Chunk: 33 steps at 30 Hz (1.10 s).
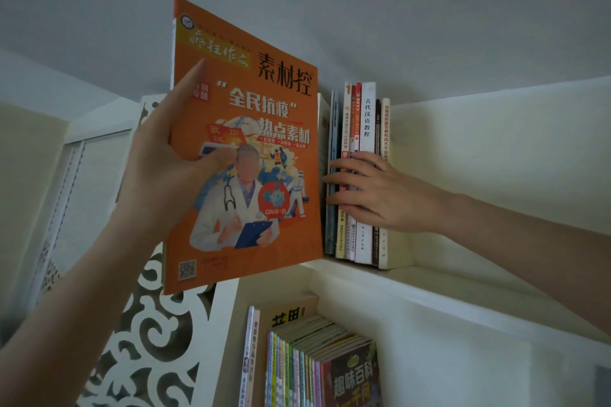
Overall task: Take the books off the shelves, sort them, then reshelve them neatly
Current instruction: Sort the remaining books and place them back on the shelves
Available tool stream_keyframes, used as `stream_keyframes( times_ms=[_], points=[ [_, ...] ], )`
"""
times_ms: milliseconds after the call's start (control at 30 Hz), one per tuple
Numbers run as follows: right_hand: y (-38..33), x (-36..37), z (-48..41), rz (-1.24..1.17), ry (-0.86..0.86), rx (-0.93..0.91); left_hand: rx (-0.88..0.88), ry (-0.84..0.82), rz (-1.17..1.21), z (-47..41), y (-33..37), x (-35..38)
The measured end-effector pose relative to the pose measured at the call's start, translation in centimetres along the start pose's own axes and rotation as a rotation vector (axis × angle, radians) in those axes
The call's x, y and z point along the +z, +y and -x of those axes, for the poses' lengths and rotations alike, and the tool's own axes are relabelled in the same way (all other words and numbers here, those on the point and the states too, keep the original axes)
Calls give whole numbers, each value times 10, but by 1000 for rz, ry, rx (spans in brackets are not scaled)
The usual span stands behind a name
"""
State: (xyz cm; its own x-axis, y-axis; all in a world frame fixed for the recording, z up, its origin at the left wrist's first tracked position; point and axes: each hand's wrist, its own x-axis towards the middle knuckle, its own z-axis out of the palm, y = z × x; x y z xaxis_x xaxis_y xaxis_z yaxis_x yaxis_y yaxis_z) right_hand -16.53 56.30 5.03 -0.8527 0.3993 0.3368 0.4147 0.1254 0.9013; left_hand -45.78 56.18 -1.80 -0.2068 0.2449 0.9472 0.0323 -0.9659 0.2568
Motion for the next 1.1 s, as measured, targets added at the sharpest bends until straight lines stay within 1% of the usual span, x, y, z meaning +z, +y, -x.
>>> stream_keyframes(
  times_ms=[433, 533, 767, 1100],
  points=[
    [1, 0, 5, 7, -8, 1, 14, 6, -2, 1, 1, -2],
    [1, -3, 6, -2, -2, 5, 5, 1, 4, 2, 2, -2],
    [2, -8, 5, 26, -47, -12, -32, -6, 23, 2, 3, 0],
    [5, -12, 13, 32, -21, -21, -17, -38, 45, -11, -1, 28]
  ],
)
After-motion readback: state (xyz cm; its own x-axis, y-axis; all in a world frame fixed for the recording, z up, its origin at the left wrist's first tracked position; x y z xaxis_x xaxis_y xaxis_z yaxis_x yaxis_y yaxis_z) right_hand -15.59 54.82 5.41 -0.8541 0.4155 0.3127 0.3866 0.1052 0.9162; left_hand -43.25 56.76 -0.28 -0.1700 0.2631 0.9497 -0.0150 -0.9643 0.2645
